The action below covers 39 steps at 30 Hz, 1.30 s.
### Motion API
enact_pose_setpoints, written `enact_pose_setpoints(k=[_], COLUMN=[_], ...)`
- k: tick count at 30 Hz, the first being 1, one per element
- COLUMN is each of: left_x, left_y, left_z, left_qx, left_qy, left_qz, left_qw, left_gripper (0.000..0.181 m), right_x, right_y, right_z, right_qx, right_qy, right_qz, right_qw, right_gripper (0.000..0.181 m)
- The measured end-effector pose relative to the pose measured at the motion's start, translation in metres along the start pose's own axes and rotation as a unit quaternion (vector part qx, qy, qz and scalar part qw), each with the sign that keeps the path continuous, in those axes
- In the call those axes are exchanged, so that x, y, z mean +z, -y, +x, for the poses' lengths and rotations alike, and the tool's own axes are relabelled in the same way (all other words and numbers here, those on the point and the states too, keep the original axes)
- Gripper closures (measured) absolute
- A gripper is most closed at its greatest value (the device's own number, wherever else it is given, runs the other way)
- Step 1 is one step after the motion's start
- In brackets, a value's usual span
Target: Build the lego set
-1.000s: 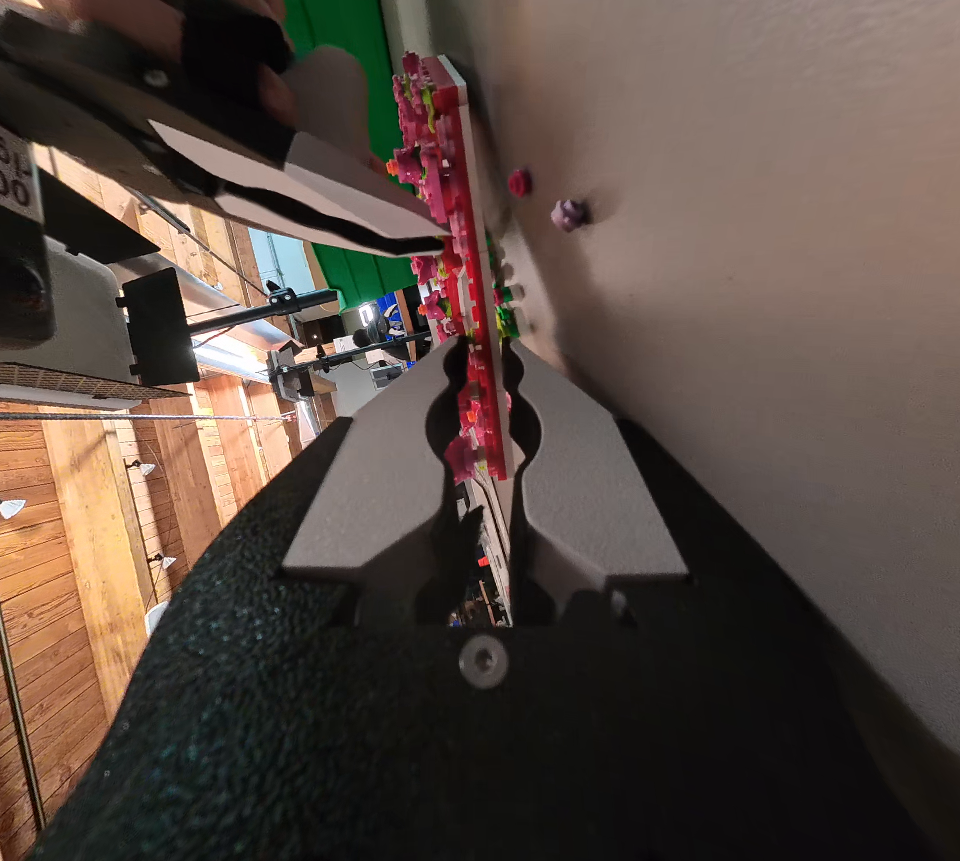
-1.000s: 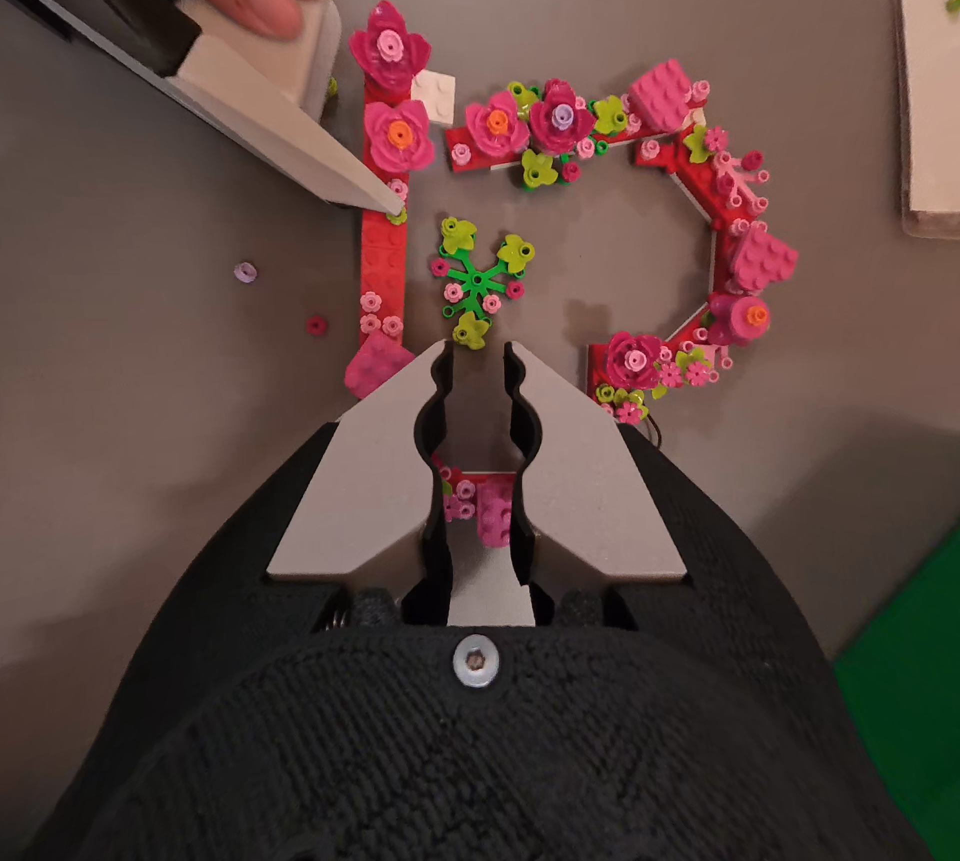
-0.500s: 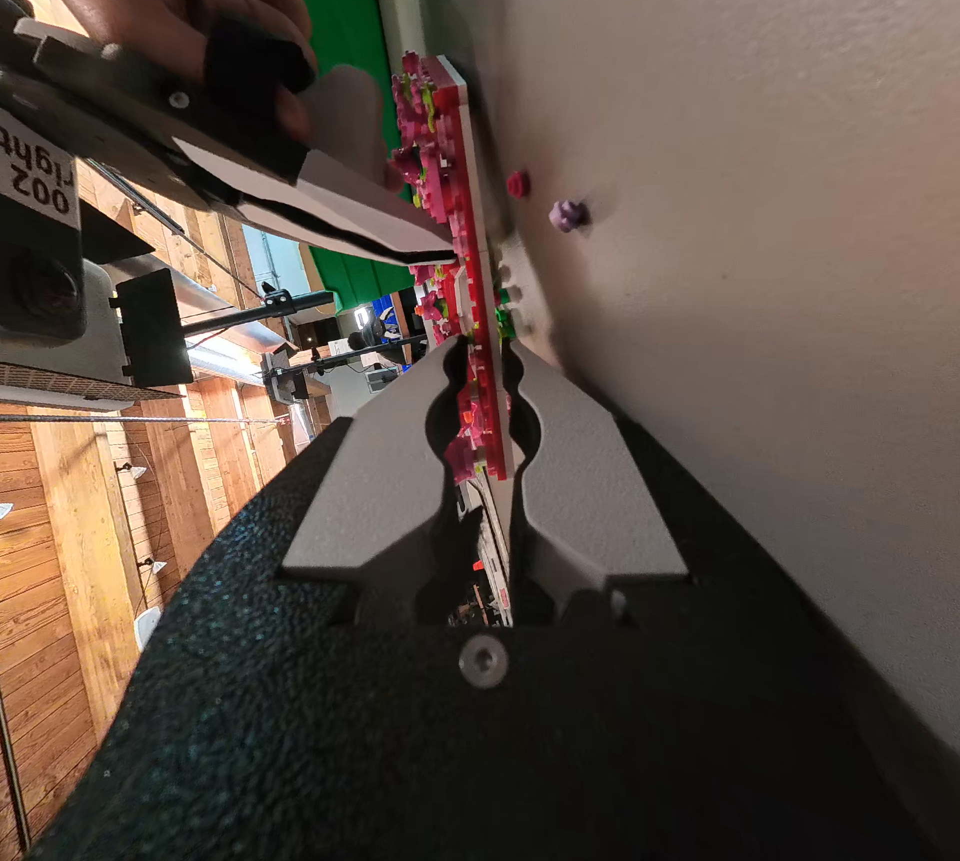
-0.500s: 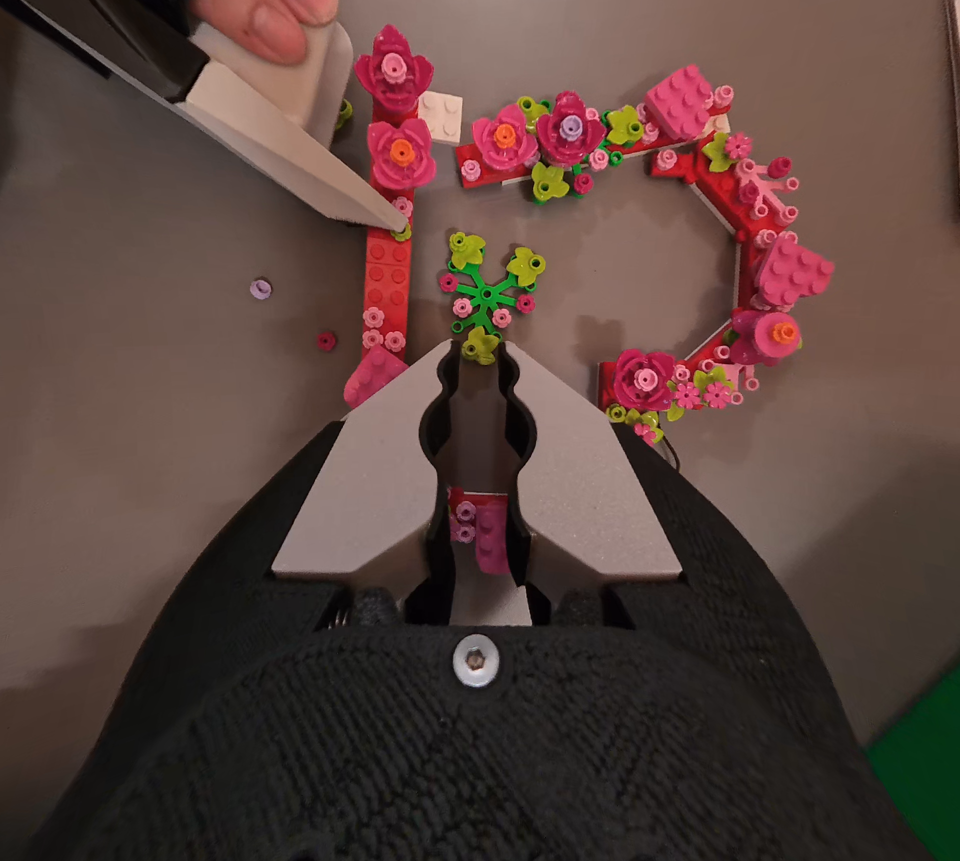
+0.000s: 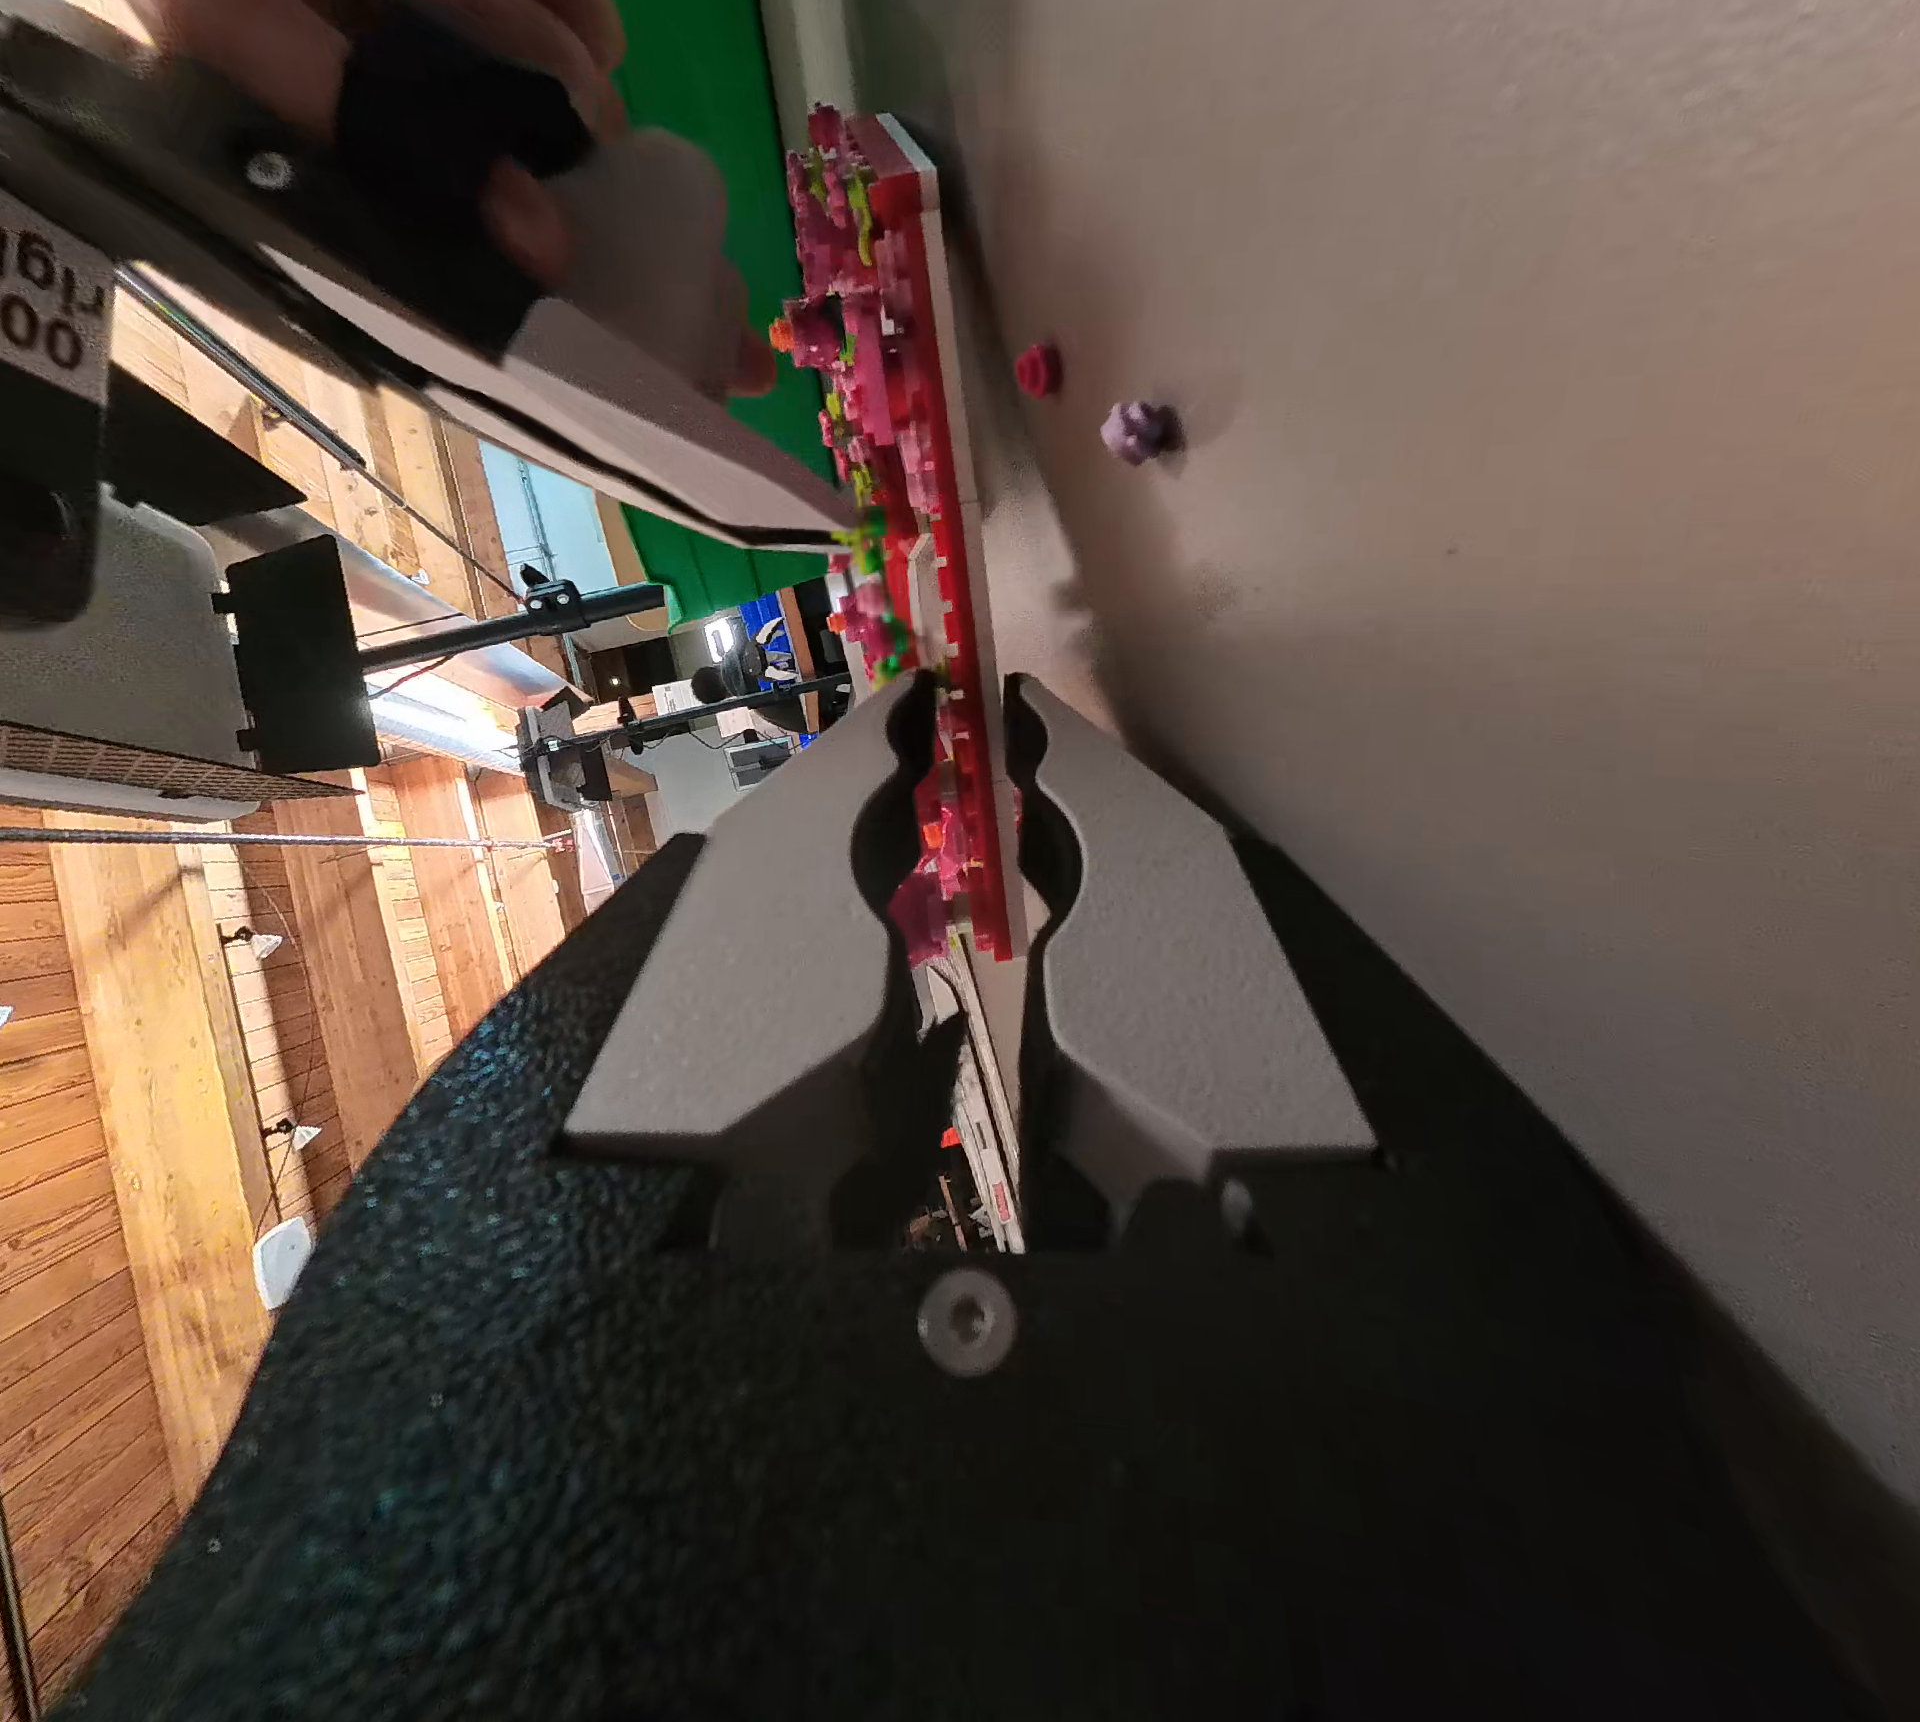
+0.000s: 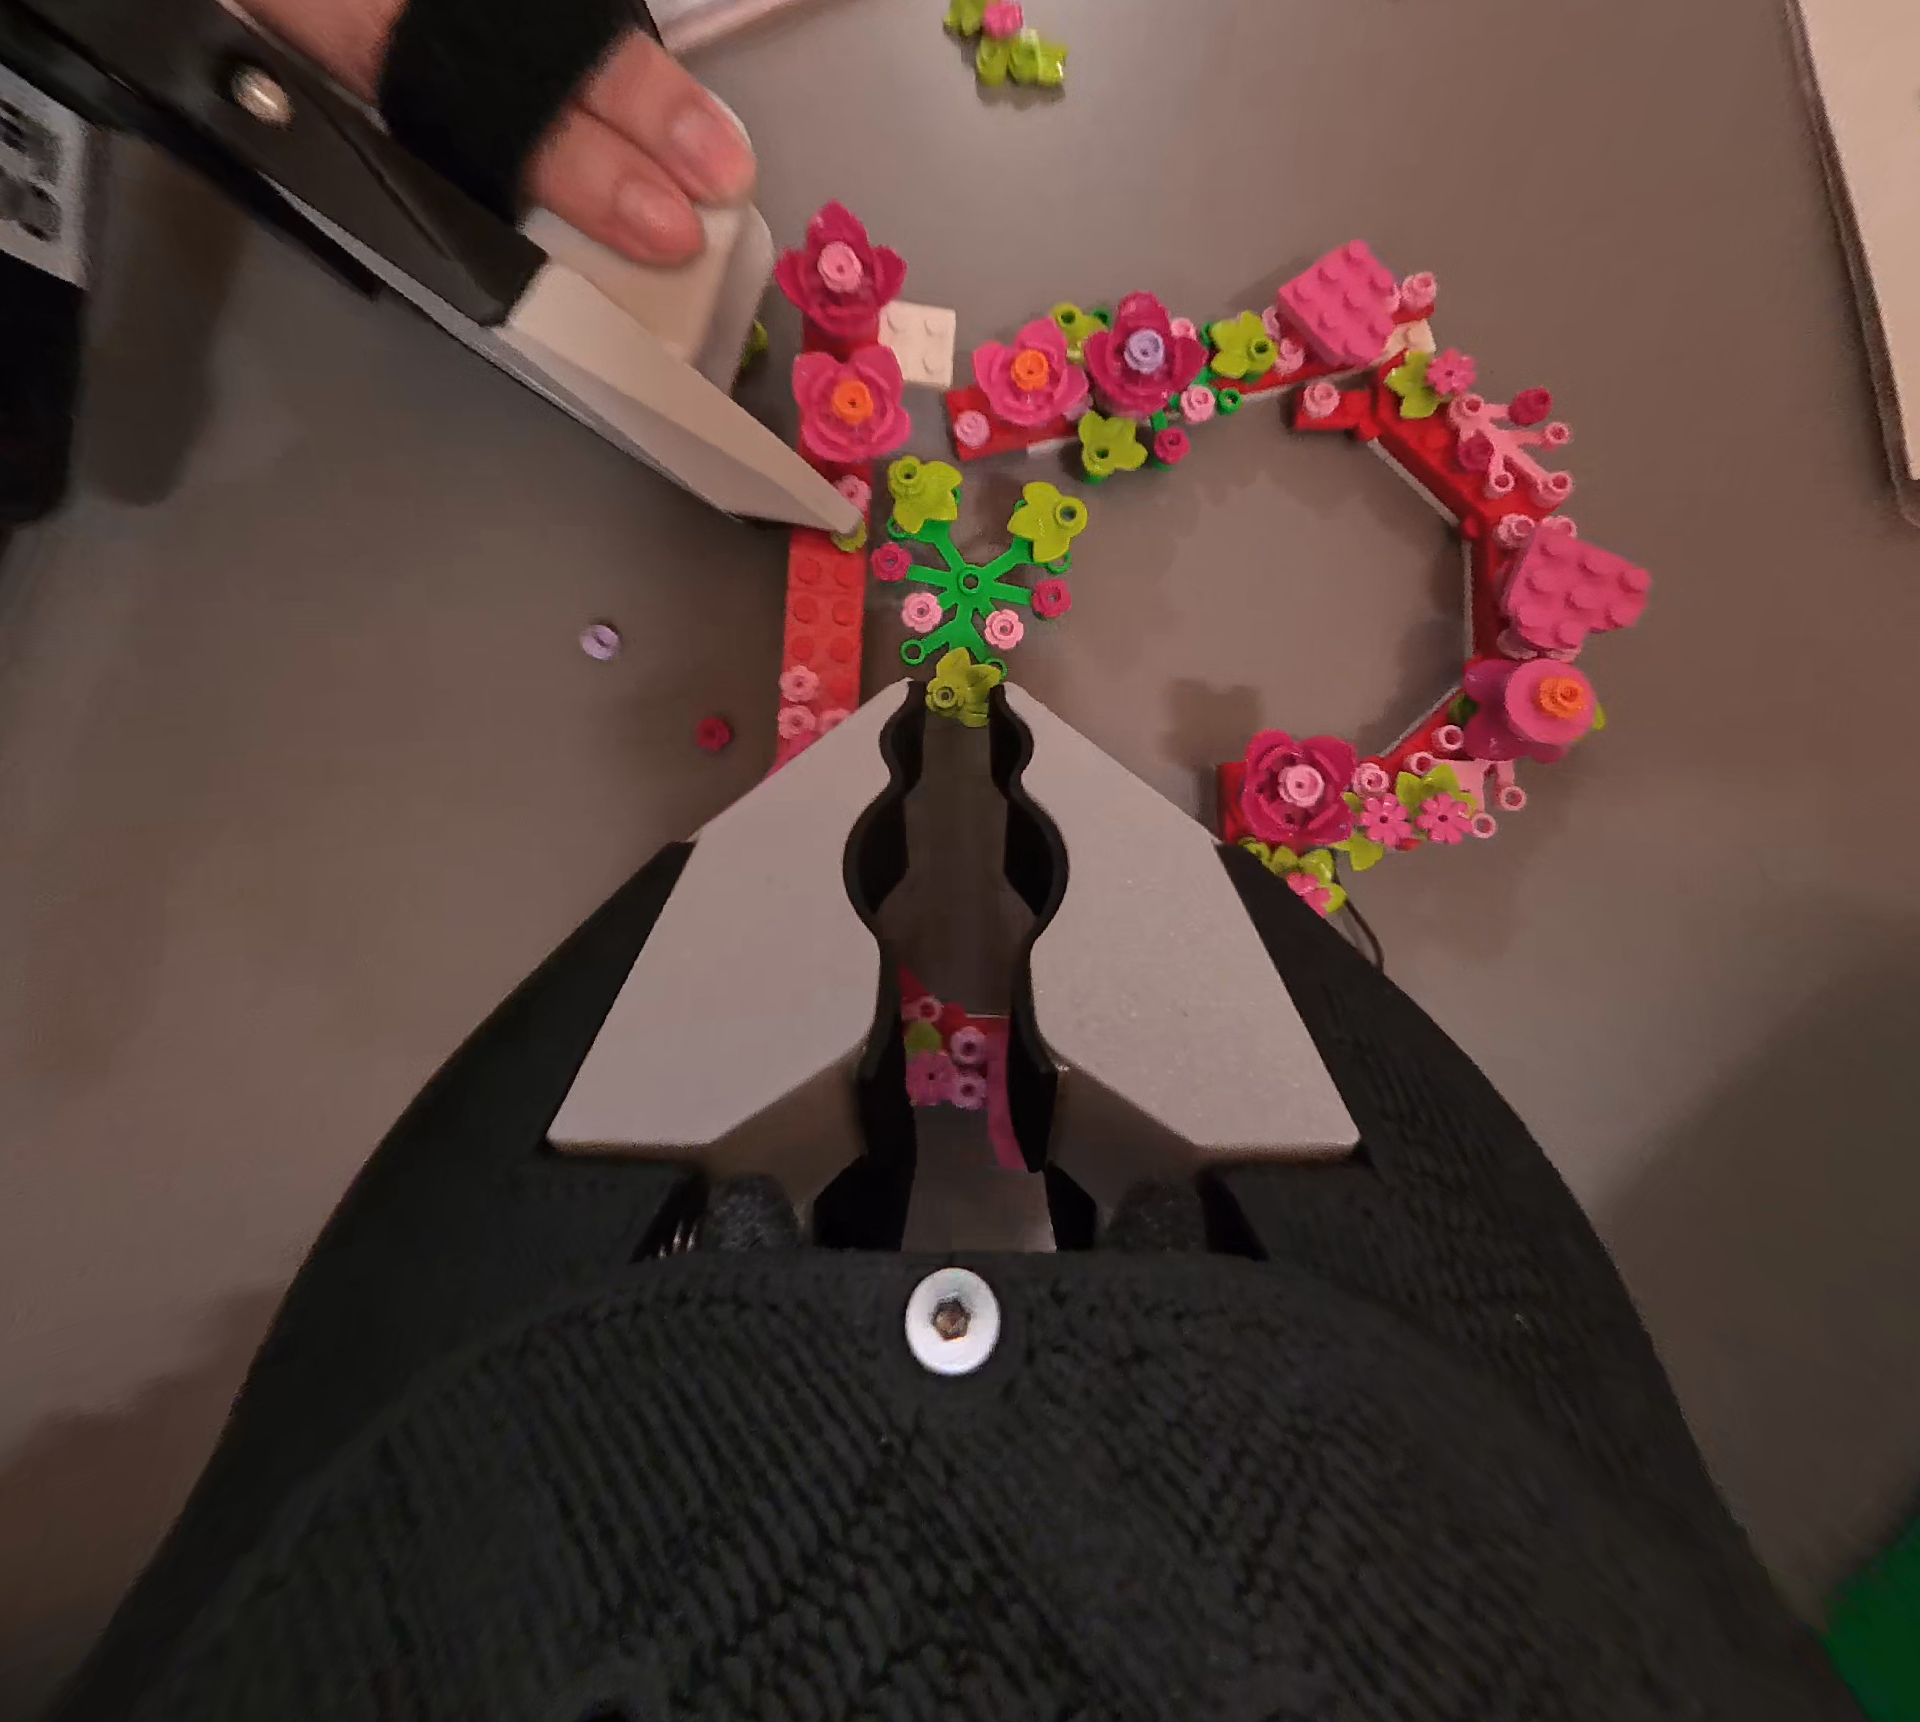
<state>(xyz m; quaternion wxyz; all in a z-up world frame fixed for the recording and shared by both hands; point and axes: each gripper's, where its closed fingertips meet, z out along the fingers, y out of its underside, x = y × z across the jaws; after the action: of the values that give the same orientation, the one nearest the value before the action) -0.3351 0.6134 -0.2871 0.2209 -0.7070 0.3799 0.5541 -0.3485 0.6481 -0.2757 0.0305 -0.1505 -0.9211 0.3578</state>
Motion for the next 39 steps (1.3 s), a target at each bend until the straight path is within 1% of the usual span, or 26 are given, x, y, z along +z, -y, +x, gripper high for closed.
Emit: enact_pose_setpoints(k=[1,7,23,27,35,39], left_x=[0.0,0.001,0.001,0.001,0.002,0.002], left_y=[0.0,-0.001,0.002,0.002,0.0,0.0], left_z=[0.0,-0.001,-0.006,-0.008,-0.013,-0.014], left_qx=[-0.001,-0.003,-0.011,-0.019,-0.041,-0.043], left_qy=[0.0,0.003,0.033,0.041,0.05,0.052], left_qz=[0.0,0.002,0.024,0.027,0.025,0.023], left_qw=[1.0,1.0,0.999,0.999,0.998,0.997], left_gripper=[0.171,0.171,0.172,0.167,0.144,0.142], right_x=[-0.002,-0.001,-0.006,-0.005,-0.006,-0.003], right_y=[0.002,-0.003,-0.009,-0.009,-0.005,-0.005], right_z=[-0.003,-0.014,-0.011,-0.01,-0.014,-0.017], right_qx=[0.007,0.029,0.039,0.041,0.049,0.047], right_qy=[0.011,0.038,0.031,0.031,0.049,0.059], right_qz=[0.011,0.021,0.014,0.013,0.031,0.03], right_qw=[1.0,0.999,0.999,0.999,0.997,0.997], right_gripper=[0.171,0.171,0.171,0.171,0.171,0.171])
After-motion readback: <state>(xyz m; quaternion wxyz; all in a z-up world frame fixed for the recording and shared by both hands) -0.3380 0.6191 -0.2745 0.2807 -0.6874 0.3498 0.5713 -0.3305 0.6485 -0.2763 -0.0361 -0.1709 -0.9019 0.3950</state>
